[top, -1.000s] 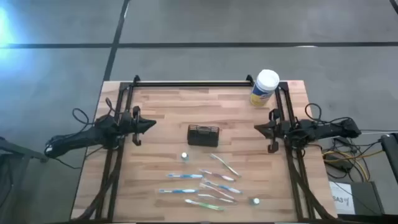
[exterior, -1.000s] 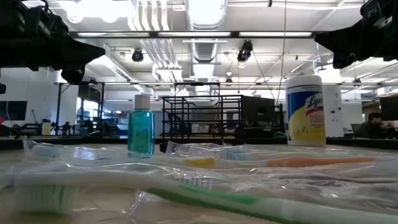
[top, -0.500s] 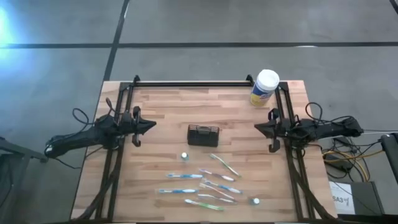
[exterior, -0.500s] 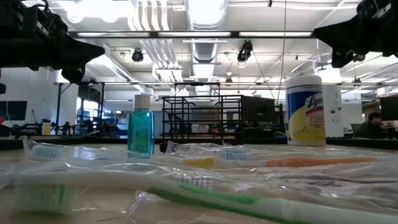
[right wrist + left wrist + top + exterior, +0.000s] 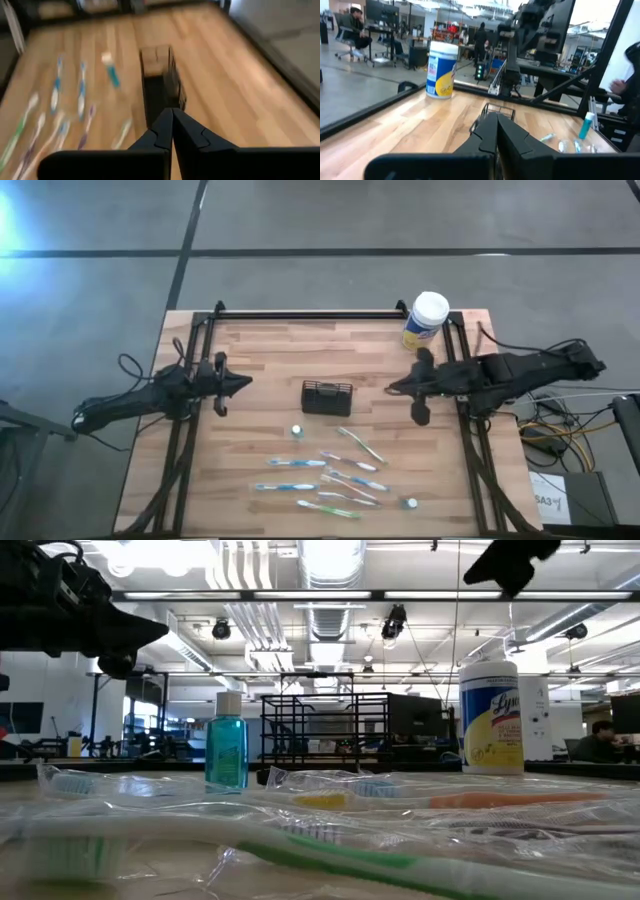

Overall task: Pick & Place toothbrushing station
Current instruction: Put the bottom mouthwash into the wire organizer

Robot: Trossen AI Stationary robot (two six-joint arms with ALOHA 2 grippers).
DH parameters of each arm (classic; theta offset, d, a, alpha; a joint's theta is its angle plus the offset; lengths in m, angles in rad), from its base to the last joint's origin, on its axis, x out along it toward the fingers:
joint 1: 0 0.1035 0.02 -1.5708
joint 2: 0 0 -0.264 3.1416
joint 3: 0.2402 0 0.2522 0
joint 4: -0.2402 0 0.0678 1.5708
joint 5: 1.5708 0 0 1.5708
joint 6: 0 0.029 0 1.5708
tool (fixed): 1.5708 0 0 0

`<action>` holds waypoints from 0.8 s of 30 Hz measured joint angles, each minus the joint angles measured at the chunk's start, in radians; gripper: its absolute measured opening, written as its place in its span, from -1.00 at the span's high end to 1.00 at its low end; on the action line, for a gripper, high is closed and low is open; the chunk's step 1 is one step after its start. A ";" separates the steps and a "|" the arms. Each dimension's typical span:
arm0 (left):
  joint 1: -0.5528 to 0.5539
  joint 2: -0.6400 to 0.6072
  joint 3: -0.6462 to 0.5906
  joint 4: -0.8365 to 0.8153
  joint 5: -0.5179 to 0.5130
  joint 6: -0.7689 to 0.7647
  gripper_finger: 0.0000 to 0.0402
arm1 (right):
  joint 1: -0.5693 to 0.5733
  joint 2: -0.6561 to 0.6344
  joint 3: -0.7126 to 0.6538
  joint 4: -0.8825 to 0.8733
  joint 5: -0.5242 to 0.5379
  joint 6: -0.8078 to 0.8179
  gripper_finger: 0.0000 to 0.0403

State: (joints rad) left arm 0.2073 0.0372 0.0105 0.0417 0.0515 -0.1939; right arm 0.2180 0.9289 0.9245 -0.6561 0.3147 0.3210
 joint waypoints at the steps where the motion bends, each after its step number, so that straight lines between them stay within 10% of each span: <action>1: 0.000 0.000 0.000 -0.011 0.000 -0.006 0.96 | 0.015 0.043 0.059 -0.058 0.000 0.023 0.96; 10: 0.000 0.000 -0.001 -0.025 0.000 -0.056 0.96 | 0.282 0.188 0.425 -0.301 0.184 0.196 0.96; 24: 0.000 0.000 -0.003 -0.018 0.011 -0.071 0.96 | 0.576 0.181 0.377 -0.429 0.426 0.435 0.96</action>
State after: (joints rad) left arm 0.2070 0.0372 0.0077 0.0242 0.0629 -0.2653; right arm 0.7945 1.1102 1.3017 -1.0849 0.7403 0.7563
